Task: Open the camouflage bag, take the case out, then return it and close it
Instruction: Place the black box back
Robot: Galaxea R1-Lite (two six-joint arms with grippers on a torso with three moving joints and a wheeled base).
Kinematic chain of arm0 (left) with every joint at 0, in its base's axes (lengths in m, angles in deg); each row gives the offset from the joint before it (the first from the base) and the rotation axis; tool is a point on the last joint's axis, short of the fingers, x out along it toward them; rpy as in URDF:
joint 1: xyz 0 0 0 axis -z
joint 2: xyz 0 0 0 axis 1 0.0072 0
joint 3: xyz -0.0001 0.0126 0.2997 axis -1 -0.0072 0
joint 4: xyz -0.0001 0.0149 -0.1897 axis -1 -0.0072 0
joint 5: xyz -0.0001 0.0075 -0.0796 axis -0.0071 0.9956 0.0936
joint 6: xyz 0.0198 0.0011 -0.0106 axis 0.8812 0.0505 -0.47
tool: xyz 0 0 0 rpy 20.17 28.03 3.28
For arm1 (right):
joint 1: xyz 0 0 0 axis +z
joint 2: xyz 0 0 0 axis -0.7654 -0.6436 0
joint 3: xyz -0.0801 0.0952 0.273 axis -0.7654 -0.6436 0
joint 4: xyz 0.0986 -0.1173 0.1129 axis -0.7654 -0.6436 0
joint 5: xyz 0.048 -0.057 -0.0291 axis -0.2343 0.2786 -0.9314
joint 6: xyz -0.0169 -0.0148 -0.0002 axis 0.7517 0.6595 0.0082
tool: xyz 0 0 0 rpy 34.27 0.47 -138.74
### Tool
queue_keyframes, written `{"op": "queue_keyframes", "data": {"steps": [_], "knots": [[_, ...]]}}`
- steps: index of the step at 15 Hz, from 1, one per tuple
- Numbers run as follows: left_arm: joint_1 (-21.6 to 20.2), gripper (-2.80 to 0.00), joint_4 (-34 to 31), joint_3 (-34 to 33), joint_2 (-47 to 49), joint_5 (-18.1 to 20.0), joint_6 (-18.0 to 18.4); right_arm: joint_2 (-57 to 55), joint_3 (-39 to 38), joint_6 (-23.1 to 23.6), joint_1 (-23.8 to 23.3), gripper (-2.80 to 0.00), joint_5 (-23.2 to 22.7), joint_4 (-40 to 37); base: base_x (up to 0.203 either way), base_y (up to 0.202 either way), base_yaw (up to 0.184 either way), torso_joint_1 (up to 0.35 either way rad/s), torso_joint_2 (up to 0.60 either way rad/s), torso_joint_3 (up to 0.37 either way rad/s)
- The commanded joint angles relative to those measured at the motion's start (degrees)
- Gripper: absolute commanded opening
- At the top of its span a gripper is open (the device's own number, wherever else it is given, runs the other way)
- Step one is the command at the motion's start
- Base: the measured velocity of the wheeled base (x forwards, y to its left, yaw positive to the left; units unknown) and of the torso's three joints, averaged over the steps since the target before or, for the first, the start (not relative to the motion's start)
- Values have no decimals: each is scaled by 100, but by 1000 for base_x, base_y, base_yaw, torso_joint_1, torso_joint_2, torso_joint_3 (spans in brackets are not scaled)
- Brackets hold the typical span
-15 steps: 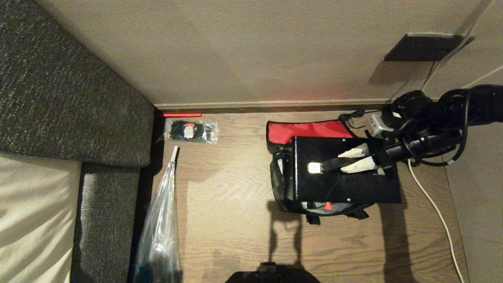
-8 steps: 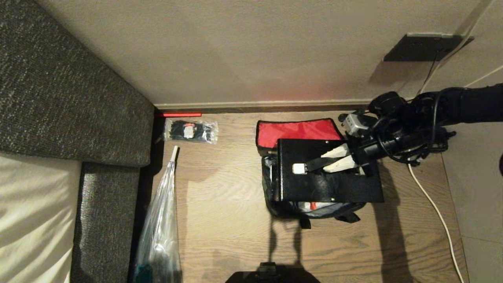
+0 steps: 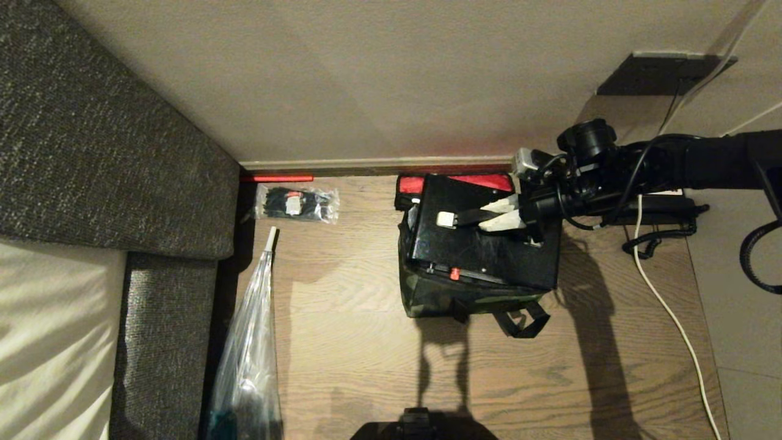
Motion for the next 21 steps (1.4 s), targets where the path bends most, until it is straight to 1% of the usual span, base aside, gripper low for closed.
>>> {"op": "queue_keyframes", "data": {"steps": [1, 2, 6, 9, 11, 14, 16, 19, 21], "knots": [[-5, -280, 1, -9, -11, -2, -1, 5, -332, 73, 3, -280, -8, 11, 0, 0, 0, 0, 0, 0], [-5, -280, 1, -9, -11, -2, -1, 1, -429, 130, 3, -280, 71, 11, 0, 0, 0, 0, 0, 0], [-5, -280, 1, -9, -11, -2, -1, -13, -551, 123, 3, -280, 123, 2, 0, 0, 0, 0, 0, 0], [-5, -280, 1, -9, -11, -2, -1, -82, -922, 156, 17, -280, 252, 18, 0, 0, 0, 0, 0, 0], [-5, -280, 3, -9, -11, -2, -1, -186, -965, 131, 61, -280, 316, 6, 0, 0, 0, 0, 0, 0], [-5, -280, 1, -9, -11, -2, -1, -208, -1027, 132, 58, -280, 333, 316, 0, 0, 0, 0, 0, 0], [-5, -280, 1, -9, -11, -2, -1, -302, -1050, 102, 55, -280, 427, 337, 0, 0, 0, 0, 0, 0], [-5, -280, 1, -9, -11, -2, -1, -388, -1055, 73, 55, -280, 441, 499, 0, 0, 0, 0, 0, 0], [4, -280, 1, -9, -11, -2, -1, -381, -1261, 90, 55, -280, 441, 677, 0, 0, 0, 0, 0, 0]]}}
